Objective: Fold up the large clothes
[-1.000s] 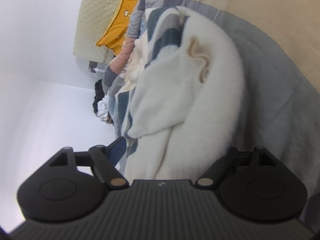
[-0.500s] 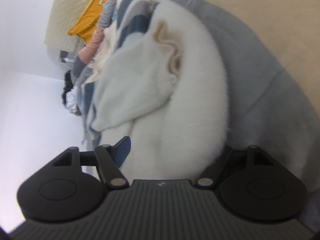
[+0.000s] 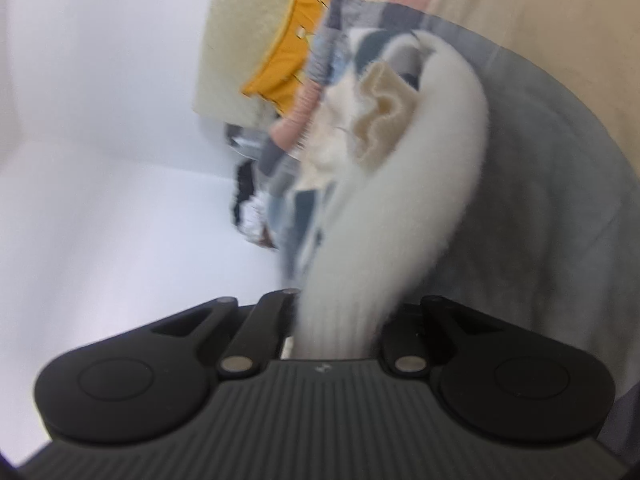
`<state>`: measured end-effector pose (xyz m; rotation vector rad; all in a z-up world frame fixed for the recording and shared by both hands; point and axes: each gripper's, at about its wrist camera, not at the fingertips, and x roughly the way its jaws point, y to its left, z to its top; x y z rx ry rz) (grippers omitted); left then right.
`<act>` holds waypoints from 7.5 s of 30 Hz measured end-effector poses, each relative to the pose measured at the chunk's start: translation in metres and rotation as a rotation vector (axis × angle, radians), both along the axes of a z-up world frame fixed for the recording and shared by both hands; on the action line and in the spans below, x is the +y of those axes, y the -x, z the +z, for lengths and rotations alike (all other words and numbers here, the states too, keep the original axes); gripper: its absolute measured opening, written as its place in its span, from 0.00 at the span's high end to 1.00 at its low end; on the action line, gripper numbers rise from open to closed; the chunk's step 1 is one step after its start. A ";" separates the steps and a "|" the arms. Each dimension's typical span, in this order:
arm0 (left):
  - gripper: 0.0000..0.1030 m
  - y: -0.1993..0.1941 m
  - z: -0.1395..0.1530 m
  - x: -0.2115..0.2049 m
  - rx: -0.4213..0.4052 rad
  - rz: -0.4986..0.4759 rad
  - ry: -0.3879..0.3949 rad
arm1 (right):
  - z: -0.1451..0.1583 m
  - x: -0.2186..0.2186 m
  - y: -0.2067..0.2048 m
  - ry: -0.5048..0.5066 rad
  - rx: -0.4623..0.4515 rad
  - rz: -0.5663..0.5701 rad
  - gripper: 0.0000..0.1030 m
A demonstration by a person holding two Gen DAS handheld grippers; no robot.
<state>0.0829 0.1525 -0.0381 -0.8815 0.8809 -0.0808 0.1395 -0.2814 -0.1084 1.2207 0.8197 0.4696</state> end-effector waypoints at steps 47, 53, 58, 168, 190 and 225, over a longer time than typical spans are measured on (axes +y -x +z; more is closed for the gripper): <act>0.87 -0.058 0.074 -0.025 -0.306 0.162 -0.193 | 0.062 -0.011 -0.086 0.171 -0.133 -0.050 0.87; 0.87 -0.119 0.013 -0.016 -0.219 0.169 -0.206 | 0.004 -0.004 -0.132 0.200 -0.023 -0.024 0.87; 0.87 -0.154 -0.023 -0.011 -0.152 0.147 -0.259 | -0.026 0.004 -0.154 0.220 0.022 0.003 0.87; 0.29 -0.205 -0.054 -0.059 -0.199 -0.091 -0.665 | -0.034 0.051 -0.156 1.031 -0.125 0.084 0.28; 0.26 -0.174 -0.056 -0.068 -0.125 -0.100 -0.714 | -0.025 0.068 -0.153 1.100 -0.158 0.103 0.22; 0.25 -0.053 -0.061 -0.085 -0.087 -0.083 -0.700 | 0.006 0.066 -0.031 1.046 -0.154 0.169 0.21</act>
